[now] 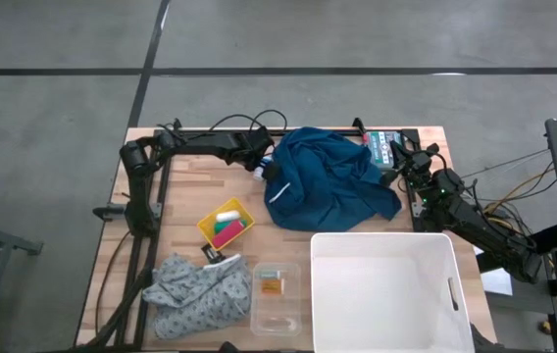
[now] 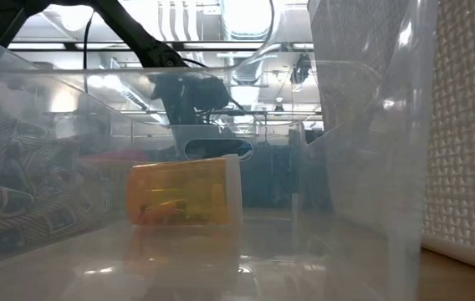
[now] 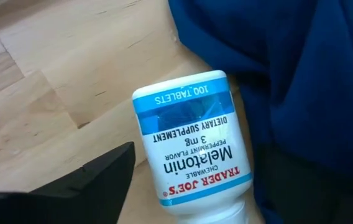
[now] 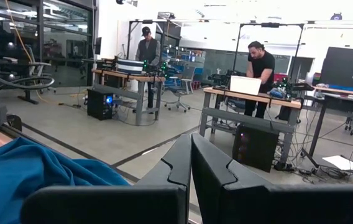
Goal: Pick & Place Medicine items
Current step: Put the white blue pill bottle into the transparent bin
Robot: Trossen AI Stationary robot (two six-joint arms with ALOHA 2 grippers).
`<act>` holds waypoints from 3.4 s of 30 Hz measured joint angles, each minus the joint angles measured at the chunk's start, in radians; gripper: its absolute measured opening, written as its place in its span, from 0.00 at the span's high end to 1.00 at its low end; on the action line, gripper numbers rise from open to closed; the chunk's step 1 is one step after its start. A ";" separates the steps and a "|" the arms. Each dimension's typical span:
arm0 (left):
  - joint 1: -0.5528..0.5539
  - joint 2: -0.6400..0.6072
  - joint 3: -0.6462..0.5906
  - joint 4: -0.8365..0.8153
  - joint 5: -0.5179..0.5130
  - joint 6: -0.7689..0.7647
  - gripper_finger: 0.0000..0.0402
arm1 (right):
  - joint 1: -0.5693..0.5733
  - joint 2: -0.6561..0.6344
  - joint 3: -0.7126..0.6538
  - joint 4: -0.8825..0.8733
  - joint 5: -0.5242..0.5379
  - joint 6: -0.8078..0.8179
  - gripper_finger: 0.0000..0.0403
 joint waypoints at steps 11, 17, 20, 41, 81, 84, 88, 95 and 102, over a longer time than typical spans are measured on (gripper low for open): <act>0.000 0.000 0.000 0.002 0.014 0.003 0.43 | 0.000 0.000 0.000 0.000 0.000 0.000 0.98; 0.000 -0.001 0.000 0.002 0.014 0.005 0.42 | 0.000 0.000 0.000 0.000 0.000 0.000 0.98; 0.000 -0.001 0.000 0.001 0.014 0.005 0.39 | 0.000 0.000 0.000 0.000 0.000 0.000 0.98; -0.001 -0.003 0.001 0.003 0.018 0.005 0.39 | 0.000 0.000 0.000 0.000 0.000 0.000 0.98; -0.075 -0.227 0.001 -0.099 -0.022 0.006 0.40 | 0.000 0.000 0.000 0.000 0.000 0.000 0.98; -0.097 -0.253 0.001 -0.107 -0.040 0.009 0.39 | 0.000 0.000 0.000 0.000 0.000 0.000 0.98; -0.123 -0.293 0.001 -0.117 -0.071 0.009 0.39 | 0.000 0.000 0.000 0.000 0.000 0.000 0.98; -0.173 -0.377 0.001 -0.133 -0.082 0.036 0.39 | 0.000 0.000 0.000 0.000 0.000 0.000 0.98; -0.231 -0.440 0.001 -0.137 -0.089 0.062 0.39 | 0.000 0.000 0.000 0.000 0.000 0.000 0.98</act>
